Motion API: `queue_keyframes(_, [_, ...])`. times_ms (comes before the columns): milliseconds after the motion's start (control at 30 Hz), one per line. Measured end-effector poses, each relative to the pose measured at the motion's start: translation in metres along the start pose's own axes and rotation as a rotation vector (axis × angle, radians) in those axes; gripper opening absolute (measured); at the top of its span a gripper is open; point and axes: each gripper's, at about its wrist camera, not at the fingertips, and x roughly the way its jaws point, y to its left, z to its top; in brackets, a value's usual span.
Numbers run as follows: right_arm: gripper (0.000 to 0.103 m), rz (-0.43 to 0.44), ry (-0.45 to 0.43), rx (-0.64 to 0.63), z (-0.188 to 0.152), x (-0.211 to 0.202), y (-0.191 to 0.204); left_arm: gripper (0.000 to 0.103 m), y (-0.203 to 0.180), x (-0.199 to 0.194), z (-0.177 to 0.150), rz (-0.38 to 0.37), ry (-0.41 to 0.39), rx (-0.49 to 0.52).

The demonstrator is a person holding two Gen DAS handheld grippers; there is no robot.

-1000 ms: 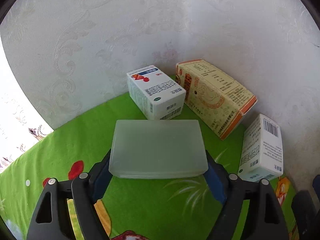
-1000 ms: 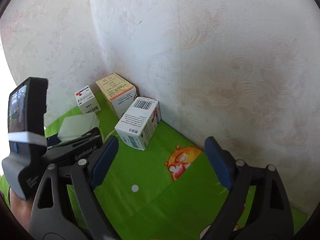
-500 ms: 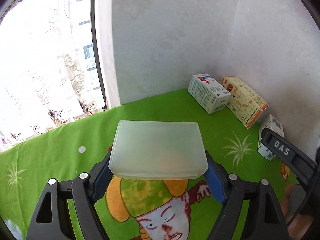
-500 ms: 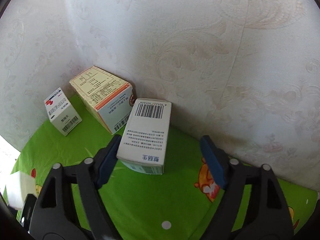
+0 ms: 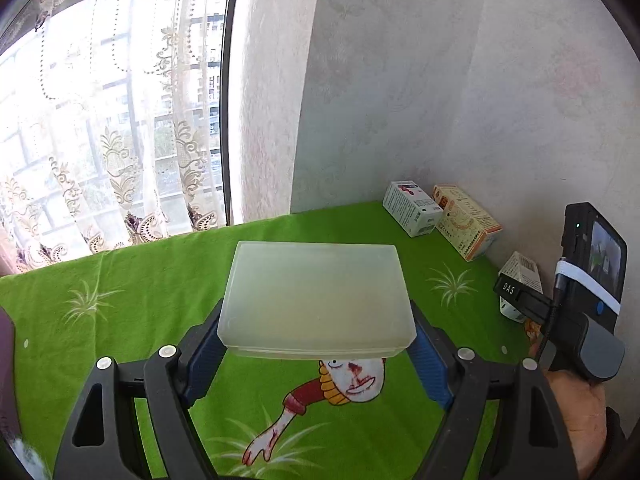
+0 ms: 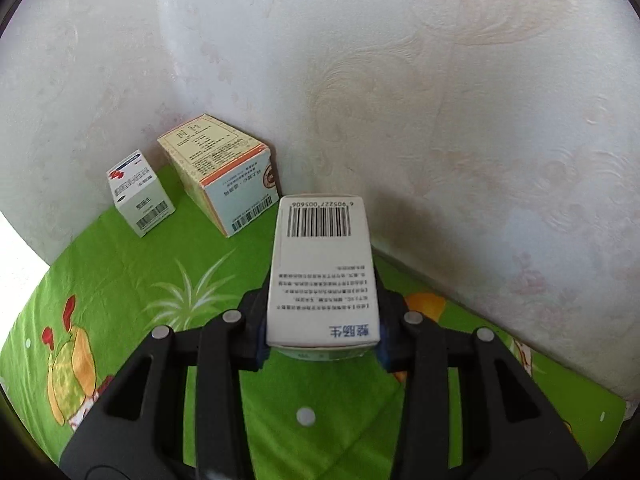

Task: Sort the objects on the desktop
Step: 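Carry the green case with the left tool while the right tool carries the barcode box into the purple box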

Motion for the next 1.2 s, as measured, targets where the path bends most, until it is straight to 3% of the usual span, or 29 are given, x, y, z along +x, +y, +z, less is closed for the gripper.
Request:
queue_keyframes(233, [0.042, 0.127, -0.039, -0.079, -0.034, -0.075, -0.012, 0.082, 0.009, -0.065, -0.021, 0.045, -0.068, -0.039])
queue_keyframes(367, [0.042, 0.23, -0.068, -0.143, -0.048, -0.121, 0.009, 0.082, 0.023, -0.109, -0.031, 0.106, -0.117, -0.074])
queue_keyframes(533, [0.042, 0.385, -0.094, -0.244, -0.057, -0.171, 0.053, 0.082, 0.057, -0.175, -0.045, 0.204, -0.195, -0.135])
queue_keyframes(767, [0.042, 0.597, -0.148, -0.448, -0.106, -0.246, 0.144, 0.082, 0.132, -0.249, -0.062, 0.333, -0.267, -0.246])
queue_keyframes(933, [0.042, 0.699, -0.162, -0.596, -0.144, -0.294, 0.203, 0.082, 0.193, -0.273, -0.075, 0.421, -0.28, -0.326])
queue_keyframes(1200, [0.042, 0.826, -0.133, -0.789, -0.2, -0.319, 0.275, 0.082, 0.259, -0.288, -0.086, 0.486, -0.276, -0.411])
